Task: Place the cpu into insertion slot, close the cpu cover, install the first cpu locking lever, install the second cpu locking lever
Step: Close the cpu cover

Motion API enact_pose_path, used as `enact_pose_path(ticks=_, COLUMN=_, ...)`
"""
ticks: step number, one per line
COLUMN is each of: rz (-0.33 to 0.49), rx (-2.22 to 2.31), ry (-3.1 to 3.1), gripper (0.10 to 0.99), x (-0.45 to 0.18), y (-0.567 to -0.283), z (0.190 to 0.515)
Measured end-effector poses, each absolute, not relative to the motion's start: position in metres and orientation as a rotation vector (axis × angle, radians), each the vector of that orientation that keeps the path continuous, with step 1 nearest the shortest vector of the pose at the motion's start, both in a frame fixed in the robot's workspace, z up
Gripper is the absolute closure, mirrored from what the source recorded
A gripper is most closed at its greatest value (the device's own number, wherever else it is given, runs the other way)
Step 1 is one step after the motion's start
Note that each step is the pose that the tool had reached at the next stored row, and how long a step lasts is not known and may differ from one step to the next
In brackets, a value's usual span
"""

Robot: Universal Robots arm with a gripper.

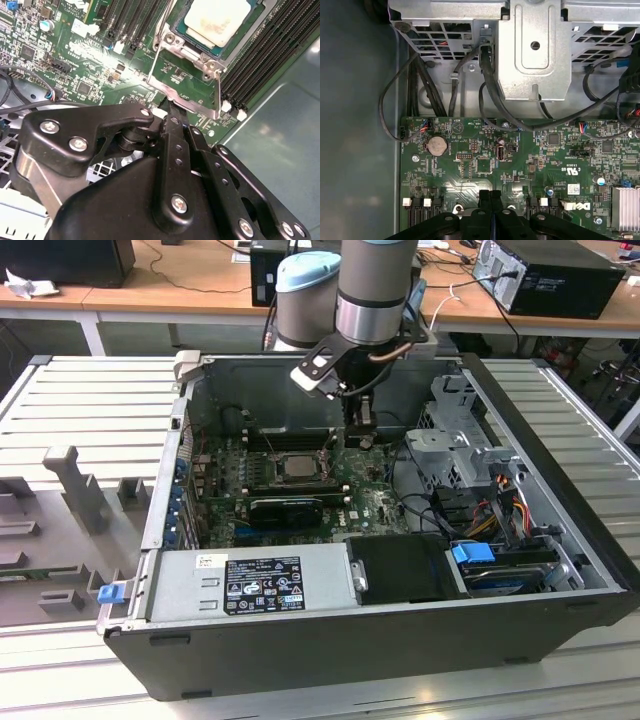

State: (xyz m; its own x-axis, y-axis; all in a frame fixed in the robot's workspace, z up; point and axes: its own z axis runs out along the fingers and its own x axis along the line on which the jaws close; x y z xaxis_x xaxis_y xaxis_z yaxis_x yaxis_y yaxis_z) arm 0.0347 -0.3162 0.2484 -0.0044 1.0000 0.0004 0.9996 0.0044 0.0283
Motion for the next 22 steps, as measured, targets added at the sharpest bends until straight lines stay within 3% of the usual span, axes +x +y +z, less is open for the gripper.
enact_pose_path(ticks=22, rz=0.037, rx=2.205, ry=2.215, gripper=0.980, x=0.0296, y=-0.3161, z=0.2480)
